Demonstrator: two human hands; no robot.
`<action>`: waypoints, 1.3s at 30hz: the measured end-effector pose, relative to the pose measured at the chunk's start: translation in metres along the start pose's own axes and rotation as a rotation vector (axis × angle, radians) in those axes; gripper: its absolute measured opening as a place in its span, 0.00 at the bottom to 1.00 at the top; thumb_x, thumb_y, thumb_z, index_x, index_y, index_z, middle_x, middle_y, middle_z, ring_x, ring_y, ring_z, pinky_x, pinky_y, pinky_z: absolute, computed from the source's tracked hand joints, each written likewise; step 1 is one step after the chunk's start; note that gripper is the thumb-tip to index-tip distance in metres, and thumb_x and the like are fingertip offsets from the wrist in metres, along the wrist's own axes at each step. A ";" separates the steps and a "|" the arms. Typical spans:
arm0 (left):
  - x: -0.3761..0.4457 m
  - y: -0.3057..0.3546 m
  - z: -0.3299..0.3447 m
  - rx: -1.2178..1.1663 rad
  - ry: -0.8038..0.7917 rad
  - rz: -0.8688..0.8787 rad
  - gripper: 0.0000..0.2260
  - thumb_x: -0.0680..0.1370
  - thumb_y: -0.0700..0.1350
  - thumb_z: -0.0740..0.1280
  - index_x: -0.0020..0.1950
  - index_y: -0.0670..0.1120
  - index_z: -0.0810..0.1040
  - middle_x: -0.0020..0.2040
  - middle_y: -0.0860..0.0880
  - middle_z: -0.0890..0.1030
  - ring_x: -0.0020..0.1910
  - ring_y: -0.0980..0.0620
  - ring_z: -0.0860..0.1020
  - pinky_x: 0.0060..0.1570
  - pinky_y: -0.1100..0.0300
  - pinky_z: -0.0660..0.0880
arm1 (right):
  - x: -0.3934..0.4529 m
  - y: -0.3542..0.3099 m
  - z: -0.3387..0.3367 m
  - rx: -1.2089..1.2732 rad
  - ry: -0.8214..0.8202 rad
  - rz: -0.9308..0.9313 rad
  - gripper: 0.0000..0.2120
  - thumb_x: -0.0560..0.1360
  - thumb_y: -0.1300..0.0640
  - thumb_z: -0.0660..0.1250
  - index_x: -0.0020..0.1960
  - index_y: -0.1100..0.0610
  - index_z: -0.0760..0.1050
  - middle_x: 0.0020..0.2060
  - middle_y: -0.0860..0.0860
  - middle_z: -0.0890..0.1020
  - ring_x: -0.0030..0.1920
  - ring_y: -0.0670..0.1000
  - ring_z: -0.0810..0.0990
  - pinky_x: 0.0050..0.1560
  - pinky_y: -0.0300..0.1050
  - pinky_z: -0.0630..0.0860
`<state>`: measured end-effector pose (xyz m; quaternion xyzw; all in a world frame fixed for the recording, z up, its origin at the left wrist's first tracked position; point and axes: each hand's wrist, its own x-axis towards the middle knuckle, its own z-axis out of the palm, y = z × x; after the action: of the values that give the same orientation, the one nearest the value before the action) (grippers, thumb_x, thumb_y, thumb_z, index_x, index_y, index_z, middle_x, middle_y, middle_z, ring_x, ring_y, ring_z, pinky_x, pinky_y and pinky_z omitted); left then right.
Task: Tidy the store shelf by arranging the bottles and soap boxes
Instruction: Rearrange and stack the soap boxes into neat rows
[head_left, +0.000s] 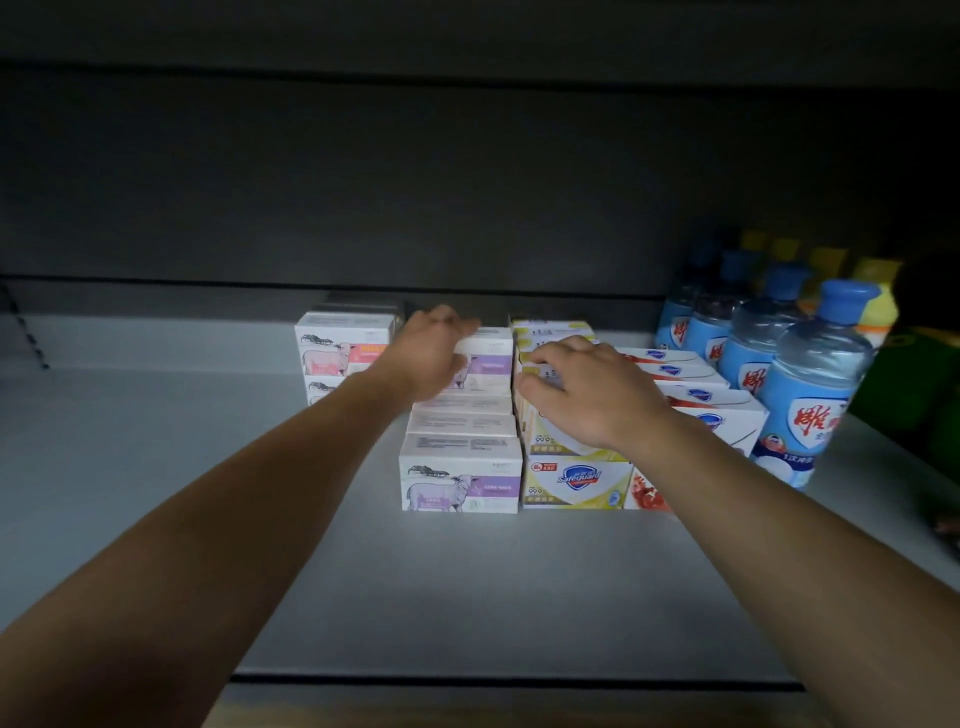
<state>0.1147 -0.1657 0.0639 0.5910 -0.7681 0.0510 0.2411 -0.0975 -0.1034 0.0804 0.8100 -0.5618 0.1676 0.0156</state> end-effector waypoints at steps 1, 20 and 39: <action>-0.001 0.001 0.005 0.003 0.008 -0.015 0.24 0.80 0.43 0.63 0.76 0.52 0.64 0.71 0.47 0.69 0.70 0.45 0.65 0.70 0.49 0.60 | -0.001 0.000 0.000 -0.001 0.001 -0.001 0.26 0.79 0.36 0.52 0.73 0.46 0.67 0.72 0.50 0.70 0.70 0.55 0.68 0.65 0.53 0.68; -0.149 -0.111 -0.024 -0.628 0.302 -0.458 0.09 0.77 0.45 0.70 0.57 0.51 0.78 0.48 0.52 0.82 0.40 0.58 0.80 0.43 0.65 0.75 | 0.053 -0.124 0.024 0.055 0.106 -0.251 0.22 0.73 0.46 0.69 0.65 0.51 0.74 0.61 0.52 0.77 0.62 0.56 0.75 0.58 0.49 0.74; -0.152 -0.126 -0.020 -0.782 0.522 -0.532 0.24 0.75 0.52 0.70 0.70 0.54 0.69 0.60 0.55 0.77 0.50 0.59 0.79 0.47 0.62 0.77 | 0.103 -0.183 0.062 -0.201 0.215 -0.289 0.26 0.73 0.49 0.74 0.66 0.56 0.70 0.62 0.54 0.73 0.62 0.58 0.70 0.62 0.52 0.69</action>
<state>0.2666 -0.0614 -0.0098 0.5988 -0.4683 -0.1563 0.6307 0.1175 -0.1425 0.0812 0.8539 -0.4488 0.1924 0.1801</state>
